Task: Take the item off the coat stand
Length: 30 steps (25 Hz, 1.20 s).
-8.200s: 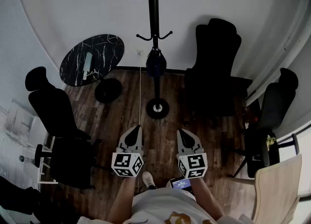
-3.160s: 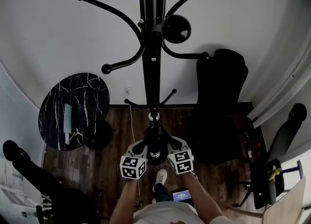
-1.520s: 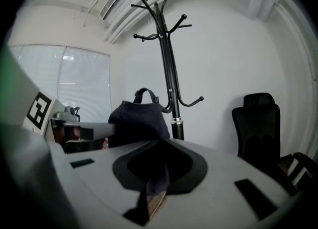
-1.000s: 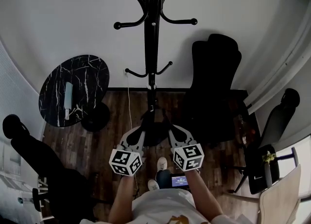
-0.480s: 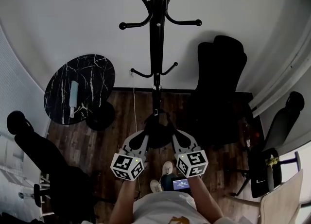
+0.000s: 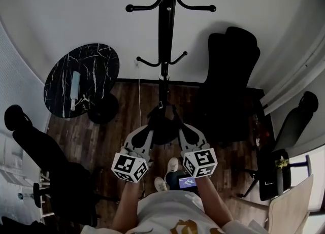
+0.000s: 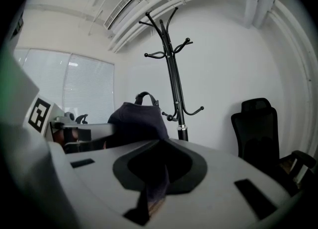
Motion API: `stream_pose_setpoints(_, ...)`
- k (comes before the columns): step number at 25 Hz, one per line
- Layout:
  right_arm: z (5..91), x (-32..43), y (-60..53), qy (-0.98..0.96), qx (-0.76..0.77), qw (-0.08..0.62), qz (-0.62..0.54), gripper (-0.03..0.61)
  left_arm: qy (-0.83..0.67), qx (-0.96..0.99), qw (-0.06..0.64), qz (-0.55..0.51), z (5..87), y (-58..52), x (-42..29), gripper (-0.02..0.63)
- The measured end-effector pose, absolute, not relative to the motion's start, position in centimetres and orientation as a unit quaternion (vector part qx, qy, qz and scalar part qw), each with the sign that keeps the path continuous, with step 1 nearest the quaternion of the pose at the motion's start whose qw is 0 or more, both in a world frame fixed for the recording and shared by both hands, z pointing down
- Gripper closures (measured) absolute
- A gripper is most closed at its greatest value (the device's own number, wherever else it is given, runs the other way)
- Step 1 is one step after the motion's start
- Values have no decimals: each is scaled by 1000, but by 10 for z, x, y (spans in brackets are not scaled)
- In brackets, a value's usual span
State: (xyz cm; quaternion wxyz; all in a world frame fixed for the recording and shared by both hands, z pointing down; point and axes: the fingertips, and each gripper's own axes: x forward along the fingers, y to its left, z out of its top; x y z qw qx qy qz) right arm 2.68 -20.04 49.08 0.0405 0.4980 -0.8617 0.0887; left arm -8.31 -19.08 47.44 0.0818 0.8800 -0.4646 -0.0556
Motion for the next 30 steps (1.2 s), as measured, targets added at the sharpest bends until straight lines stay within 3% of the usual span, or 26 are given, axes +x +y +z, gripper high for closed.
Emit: stream_pose_setpoints(30, 503, 26, -210, -859, 501, 56, 95, 548, -467, 876, 118, -35, 492, -206, -87, 584)
